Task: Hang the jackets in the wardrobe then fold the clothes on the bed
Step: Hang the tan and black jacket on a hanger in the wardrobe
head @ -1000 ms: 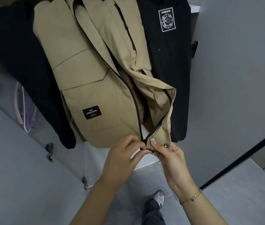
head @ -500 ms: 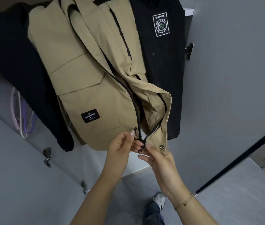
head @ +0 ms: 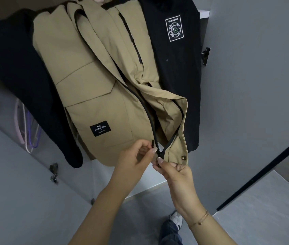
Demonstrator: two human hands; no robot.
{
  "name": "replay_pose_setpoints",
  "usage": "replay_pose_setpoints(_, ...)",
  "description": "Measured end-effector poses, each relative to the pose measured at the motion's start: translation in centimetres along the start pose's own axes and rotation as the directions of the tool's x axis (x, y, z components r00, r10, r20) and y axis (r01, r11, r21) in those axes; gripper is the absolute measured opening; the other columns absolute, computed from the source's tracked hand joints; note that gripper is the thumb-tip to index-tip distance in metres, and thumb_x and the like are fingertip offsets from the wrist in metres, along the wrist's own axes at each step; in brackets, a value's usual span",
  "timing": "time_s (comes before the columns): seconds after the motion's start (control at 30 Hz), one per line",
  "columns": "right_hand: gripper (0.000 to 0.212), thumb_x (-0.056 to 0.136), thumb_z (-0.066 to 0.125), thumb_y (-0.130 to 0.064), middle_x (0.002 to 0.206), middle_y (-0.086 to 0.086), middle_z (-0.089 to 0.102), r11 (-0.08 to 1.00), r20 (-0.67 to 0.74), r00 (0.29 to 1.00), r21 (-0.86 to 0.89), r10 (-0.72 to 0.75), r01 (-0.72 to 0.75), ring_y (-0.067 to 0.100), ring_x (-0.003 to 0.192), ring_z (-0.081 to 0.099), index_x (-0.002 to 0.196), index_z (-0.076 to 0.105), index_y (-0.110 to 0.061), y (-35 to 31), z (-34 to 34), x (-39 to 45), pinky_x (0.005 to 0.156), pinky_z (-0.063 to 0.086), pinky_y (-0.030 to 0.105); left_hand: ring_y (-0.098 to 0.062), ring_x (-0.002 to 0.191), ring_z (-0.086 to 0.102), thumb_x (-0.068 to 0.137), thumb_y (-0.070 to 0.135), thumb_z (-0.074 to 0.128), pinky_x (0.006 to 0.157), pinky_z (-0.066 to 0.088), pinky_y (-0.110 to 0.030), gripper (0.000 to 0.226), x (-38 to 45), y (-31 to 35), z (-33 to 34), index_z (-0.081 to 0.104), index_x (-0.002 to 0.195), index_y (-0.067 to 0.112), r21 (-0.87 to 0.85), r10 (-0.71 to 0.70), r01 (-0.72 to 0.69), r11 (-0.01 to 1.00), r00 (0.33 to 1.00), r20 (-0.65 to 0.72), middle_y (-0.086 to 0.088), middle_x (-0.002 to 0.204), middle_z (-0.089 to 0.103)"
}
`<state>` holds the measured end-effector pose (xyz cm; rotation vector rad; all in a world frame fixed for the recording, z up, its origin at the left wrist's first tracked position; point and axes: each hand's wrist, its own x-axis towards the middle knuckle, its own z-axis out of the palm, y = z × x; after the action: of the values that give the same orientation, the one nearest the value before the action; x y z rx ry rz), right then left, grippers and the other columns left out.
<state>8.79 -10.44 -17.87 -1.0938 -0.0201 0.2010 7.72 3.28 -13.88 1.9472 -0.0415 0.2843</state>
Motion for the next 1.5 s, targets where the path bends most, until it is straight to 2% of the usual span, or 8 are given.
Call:
replay_pose_setpoints(0.17, 0.015, 0.085, 0.068, -0.009, 0.082, 0.018, 0.075, 0.998, -0.019, 0.999, -0.055, -0.040, 0.039, 0.027, 0.092, 0.073, 0.080, 0.074, 0.004, -0.3, -0.3, -0.7, 0.079, 0.055, 0.021, -0.001, 0.073, 0.061, 0.093, 0.018, 0.065, 0.067, 0.042, -0.006, 0.015, 0.6, 0.6, 0.6, 0.059, 0.083, 0.028, 0.165, 0.122, -0.114, 0.980, 0.992, -0.037, 0.014, 0.077, 0.065)
replay_pose_setpoints(0.27, 0.024, 0.086, 0.069, -0.009, 0.082, 0.016, 0.075, 0.993, -0.041, 0.997, -0.098, -0.065, 0.061, 0.020, 0.084, 0.074, 0.095, 0.067, 0.014, -0.2, -0.8, -1.0, 0.073, 0.052, 0.013, -0.004, 0.070, 0.058, 0.093, 0.014, 0.065, 0.063, 0.040, -0.006, 0.011, 1.3, 1.0, 0.9, 0.060, 0.083, 0.015, 0.215, 0.184, -0.167, 0.962, 0.981, -0.061, 0.008, 0.072, 0.062)
replay_pose_setpoints(0.47, 0.024, 0.081, 0.070, -0.027, 0.079, 0.013, 0.076, 0.988, -0.047, 0.997, -0.149, -0.058, 0.050, 0.021, 0.081, 0.073, 0.076, 0.079, -0.006, -0.4, -1.0, -0.8, 0.082, 0.052, 0.017, -0.005, 0.063, 0.049, 0.094, 0.015, 0.062, 0.061, 0.046, -0.024, 0.017, 2.6, 1.2, 1.3, 0.055, 0.081, 0.007, 0.141, 0.190, -0.183, 0.973, 0.981, -0.039, 0.009, 0.066, 0.054)
replay_pose_setpoints(0.6, 0.020, 0.080, 0.071, -0.025, 0.081, 0.016, 0.075, 0.998, -0.060, 0.998, -0.055, -0.018, 0.015, 0.025, 0.087, 0.073, 0.073, 0.079, -0.008, -0.2, -1.2, -0.4, 0.090, 0.053, 0.028, -0.021, 0.073, 0.056, 0.096, 0.030, 0.054, 0.068, 0.050, -0.043, 0.023, 2.3, 0.8, 1.4, 0.058, 0.093, 0.008, 0.018, 0.153, -0.154, 0.988, 0.986, 0.062, 0.001, 0.086, 0.063)
replay_pose_setpoints(0.77, 0.038, 0.080, 0.072, -0.024, 0.089, 0.026, 0.071, 0.981, -0.088, 0.994, 0.189, 0.059, -0.042, 0.029, 0.088, 0.072, 0.090, 0.070, 0.013, -0.2, -0.5, 0.2, 0.080, 0.056, 0.026, -0.030, 0.080, 0.061, 0.096, 0.044, 0.044, 0.073, 0.049, -0.050, 0.024, 2.0, 0.2, 1.2, 0.050, 0.096, 0.020, 0.087, 0.138, -0.151, 0.985, 0.981, 0.136, -0.008, 0.092, 0.068)
replay_pose_setpoints(0.93, 0.029, 0.083, 0.068, -0.027, 0.076, 0.020, 0.071, 0.993, -0.115, 0.990, 0.090, 0.087, -0.077, 0.022, 0.075, 0.071, 0.072, 0.075, -0.002, -0.1, -0.7, 0.5, 0.074, 0.056, 0.023, -0.021, 0.070, 0.062, 0.101, 0.030, 0.049, 0.066, 0.049, -0.047, 0.012, 2.0, -0.5, 1.4, 0.050, 0.096, 0.019, 0.207, 0.171, -0.204, 0.957, 0.971, 0.167, -0.005, 0.082, 0.066)
replay_pose_setpoints(1.37, 0.020, 0.094, 0.056, 0.001, 0.068, 0.017, 0.068, 1.000, 0.024, 0.999, 0.001, -0.030, 0.030, 0.019, 0.058, 0.063, 0.082, 0.070, -0.007, -1.4, -0.6, -0.7, 0.059, 0.053, 0.025, -0.016, 0.066, 0.061, 0.098, 0.040, 0.044, 0.061, 0.054, -0.043, 0.022, 7.3, 2.2, -0.9, 0.052, 0.091, 0.020, 0.345, 0.360, -0.298, 0.890, 0.924, -0.129, 0.003, 0.072, 0.060)
replay_pose_setpoints(1.5, 0.010, 0.092, 0.055, -0.004, 0.066, 0.015, 0.065, 0.999, 0.065, 0.997, 0.009, -0.049, 0.049, 0.019, 0.058, 0.060, 0.091, 0.065, -0.001, -1.5, -1.2, -0.2, 0.060, 0.052, 0.026, -0.009, 0.070, 0.063, 0.099, 0.028, 0.049, 0.066, 0.057, -0.035, 0.016, 8.5, 2.2, -1.8, 0.057, 0.095, 0.014, 0.293, 0.276, -0.203, 0.934, 0.933, -0.231, 0.004, 0.079, 0.064)
